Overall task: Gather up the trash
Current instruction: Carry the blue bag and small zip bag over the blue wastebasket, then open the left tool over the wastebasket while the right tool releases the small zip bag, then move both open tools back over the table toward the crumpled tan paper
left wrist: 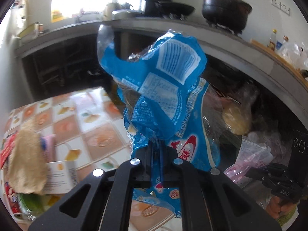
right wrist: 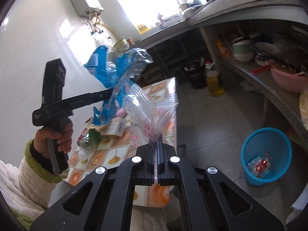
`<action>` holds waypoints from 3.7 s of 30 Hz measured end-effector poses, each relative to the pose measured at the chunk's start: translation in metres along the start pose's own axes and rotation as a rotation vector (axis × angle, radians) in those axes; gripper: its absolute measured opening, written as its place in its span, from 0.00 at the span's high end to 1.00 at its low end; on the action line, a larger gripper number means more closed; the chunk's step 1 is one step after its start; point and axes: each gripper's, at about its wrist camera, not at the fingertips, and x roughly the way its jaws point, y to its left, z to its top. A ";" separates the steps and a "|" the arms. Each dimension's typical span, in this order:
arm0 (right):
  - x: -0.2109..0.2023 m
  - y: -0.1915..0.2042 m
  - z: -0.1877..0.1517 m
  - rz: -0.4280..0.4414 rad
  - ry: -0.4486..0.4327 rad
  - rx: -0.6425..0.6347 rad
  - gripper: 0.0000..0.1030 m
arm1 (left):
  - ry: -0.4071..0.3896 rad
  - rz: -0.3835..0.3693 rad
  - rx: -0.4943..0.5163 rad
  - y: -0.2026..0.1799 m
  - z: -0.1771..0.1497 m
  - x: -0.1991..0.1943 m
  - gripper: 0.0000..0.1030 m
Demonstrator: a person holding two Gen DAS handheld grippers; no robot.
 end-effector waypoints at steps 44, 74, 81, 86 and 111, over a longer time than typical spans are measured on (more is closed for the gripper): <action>0.079 -0.275 -0.064 -0.606 0.205 0.586 0.99 | 0.704 -0.380 -0.342 -0.142 0.025 0.375 0.30; 0.054 -0.119 -0.034 -0.531 0.188 0.245 0.30 | 0.051 -0.168 -0.154 0.006 -0.008 0.006 0.17; 0.030 -0.043 0.007 -0.485 0.052 0.071 0.12 | -0.089 -0.085 -0.153 0.017 -0.022 -0.042 0.08; 0.027 -0.007 0.018 -0.519 0.013 -0.013 0.08 | -0.164 -0.033 -0.186 0.033 -0.036 -0.075 0.06; 0.095 0.161 0.052 -0.483 0.015 -0.378 0.08 | -0.283 0.250 -0.391 0.162 -0.097 -0.193 0.06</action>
